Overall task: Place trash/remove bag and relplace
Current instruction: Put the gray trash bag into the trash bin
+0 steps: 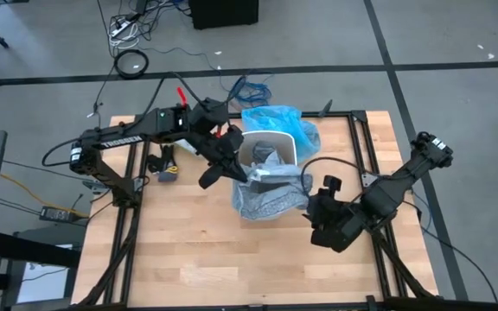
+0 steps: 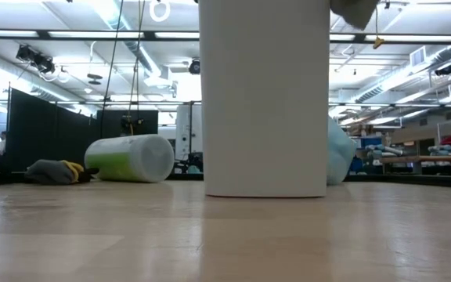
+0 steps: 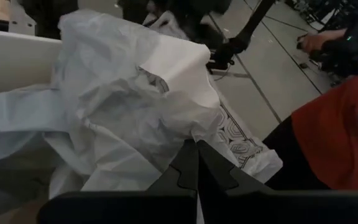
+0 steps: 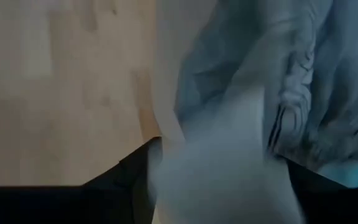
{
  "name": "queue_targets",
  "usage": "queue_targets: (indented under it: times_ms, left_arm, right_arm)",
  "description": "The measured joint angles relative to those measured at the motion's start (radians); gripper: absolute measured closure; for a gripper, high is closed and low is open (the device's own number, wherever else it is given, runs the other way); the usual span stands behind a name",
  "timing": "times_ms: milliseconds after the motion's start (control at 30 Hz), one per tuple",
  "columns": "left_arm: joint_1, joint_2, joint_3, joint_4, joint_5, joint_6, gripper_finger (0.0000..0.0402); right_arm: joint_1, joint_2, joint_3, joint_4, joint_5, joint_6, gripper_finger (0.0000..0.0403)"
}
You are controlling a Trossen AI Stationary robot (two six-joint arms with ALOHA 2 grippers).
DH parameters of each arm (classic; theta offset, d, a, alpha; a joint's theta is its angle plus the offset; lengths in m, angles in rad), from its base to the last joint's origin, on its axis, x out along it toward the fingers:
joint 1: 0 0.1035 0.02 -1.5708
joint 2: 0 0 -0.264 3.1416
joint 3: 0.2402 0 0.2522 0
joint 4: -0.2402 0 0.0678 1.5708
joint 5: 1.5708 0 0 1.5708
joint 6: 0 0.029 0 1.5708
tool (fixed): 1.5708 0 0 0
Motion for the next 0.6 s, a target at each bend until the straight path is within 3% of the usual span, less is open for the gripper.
queue_targets:
  times_ms: [233,400,600]
  left_arm:
    - [0.015,0.000,0.000,-0.063,-0.032,0.063,0.0397]
    - [0.027,0.000,0.000,-0.116,-0.056,0.082,0.0397]
    - [0.059,-0.006,0.000,-0.170,-0.070,0.118,0.0396]
  right_arm:
    - [0.010,-0.002,0.100,-0.022,0.015,-0.109,0.0203]
    - [0.021,-0.001,0.099,-0.007,-0.075,-0.117,0.0213]
    - [0.101,-0.002,0.100,-0.014,-0.111,-0.097,0.0234]
